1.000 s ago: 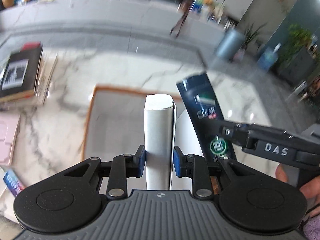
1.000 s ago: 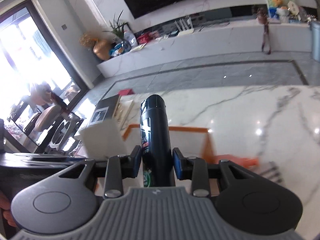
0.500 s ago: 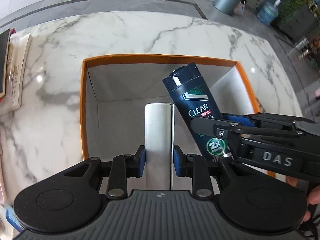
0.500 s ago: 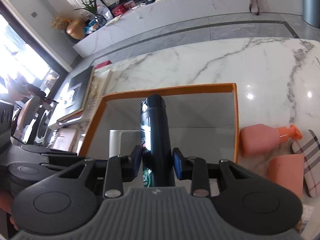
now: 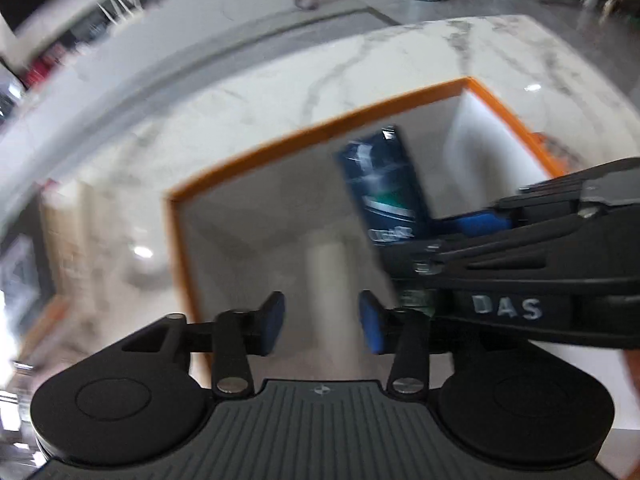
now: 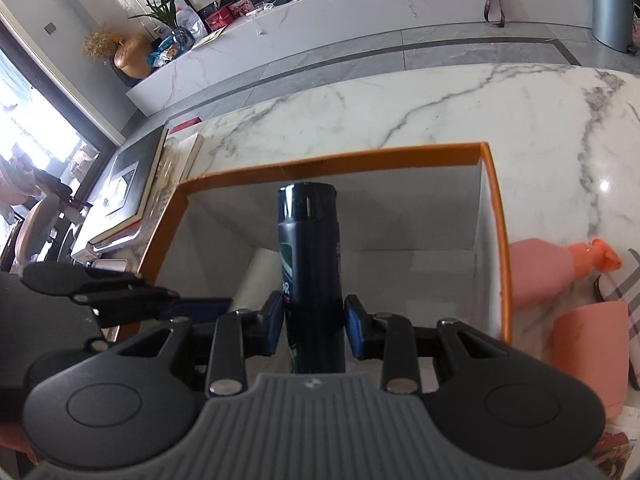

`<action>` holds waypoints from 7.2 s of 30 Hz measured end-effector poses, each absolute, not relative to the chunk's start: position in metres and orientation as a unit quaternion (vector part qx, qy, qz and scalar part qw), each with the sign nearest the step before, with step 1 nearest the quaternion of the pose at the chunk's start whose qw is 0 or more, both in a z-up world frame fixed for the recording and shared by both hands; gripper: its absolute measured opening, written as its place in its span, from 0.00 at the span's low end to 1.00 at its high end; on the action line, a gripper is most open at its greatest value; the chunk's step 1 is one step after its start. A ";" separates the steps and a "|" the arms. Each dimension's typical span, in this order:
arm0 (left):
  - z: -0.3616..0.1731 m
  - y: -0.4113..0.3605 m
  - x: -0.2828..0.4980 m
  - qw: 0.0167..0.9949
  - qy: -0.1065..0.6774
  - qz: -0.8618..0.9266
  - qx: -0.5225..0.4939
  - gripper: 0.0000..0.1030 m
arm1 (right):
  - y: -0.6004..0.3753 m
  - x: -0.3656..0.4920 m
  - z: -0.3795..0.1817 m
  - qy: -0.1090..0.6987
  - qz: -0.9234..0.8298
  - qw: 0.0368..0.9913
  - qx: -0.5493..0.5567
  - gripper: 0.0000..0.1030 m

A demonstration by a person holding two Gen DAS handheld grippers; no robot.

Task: Organize rigid objects
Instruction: 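Carry the white box and shampoo bottle over the orange box with both tools, then lower both items into the orange box and open both tools, then move both tools back toward the remaining items on the table, then grasp the dark PHOTO CARD box upright with the left tool, then grasp the plaid-patterned case with the right tool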

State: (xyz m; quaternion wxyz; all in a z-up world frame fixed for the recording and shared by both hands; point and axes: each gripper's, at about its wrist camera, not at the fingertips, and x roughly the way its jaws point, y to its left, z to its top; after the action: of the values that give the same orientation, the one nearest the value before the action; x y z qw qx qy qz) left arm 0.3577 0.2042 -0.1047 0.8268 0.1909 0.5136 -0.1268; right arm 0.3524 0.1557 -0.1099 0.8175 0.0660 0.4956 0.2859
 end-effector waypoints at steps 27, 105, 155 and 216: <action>-0.083 0.279 0.285 0.868 0.492 -0.033 -0.063 0.28 | 0.170 0.313 -0.129 0.549 0.143 0.823 0.021 0.32; -0.019 0.261 0.213 0.918 0.379 -0.026 -0.112 0.19 | 0.128 0.254 -0.076 0.502 0.369 0.781 0.050 0.18; -0.144 -0.063 0.214 0.847 0.487 -0.094 0.194 0.33 | -0.174 0.302 -0.159 0.540 0.207 0.773 0.260 0.34; -0.134 -0.026 0.305 0.836 0.539 -0.089 0.051 0.24 | -0.105 0.377 -0.152 0.432 0.226 0.871 0.058 0.22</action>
State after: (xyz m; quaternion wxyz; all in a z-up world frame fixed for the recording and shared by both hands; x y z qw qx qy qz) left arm 0.3050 -0.0257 -0.1338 0.8361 0.0513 0.5388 -0.0893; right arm 0.3774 -0.1054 -0.1522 0.8714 0.0579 0.4318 0.2256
